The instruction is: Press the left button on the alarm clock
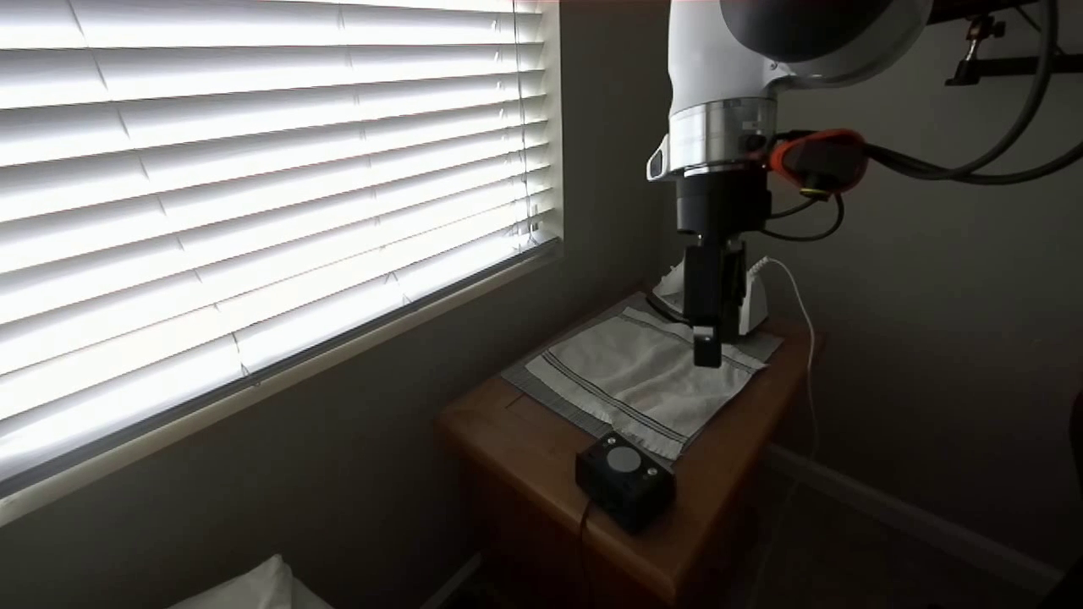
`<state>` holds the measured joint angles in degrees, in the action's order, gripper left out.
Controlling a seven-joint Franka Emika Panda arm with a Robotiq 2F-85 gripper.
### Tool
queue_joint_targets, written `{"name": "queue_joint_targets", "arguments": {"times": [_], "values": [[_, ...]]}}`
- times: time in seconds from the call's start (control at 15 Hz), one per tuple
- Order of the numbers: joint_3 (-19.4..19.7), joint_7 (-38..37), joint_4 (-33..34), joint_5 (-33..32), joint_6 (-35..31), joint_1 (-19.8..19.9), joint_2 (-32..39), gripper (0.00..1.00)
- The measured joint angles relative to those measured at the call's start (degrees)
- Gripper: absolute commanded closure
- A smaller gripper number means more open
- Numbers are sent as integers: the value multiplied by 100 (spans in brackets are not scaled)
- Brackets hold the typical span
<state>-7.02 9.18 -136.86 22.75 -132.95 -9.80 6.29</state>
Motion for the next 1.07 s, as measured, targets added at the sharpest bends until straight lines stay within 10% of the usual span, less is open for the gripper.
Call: {"name": "queue_joint_targets", "arguments": {"times": [0.33,0.47,1.07], "values": [[-6,1,1,0,0,1,14,0],[-20,23,24,0,-21,2,101,28],[-256,39,651,4,-620,36,1497,90]]}}
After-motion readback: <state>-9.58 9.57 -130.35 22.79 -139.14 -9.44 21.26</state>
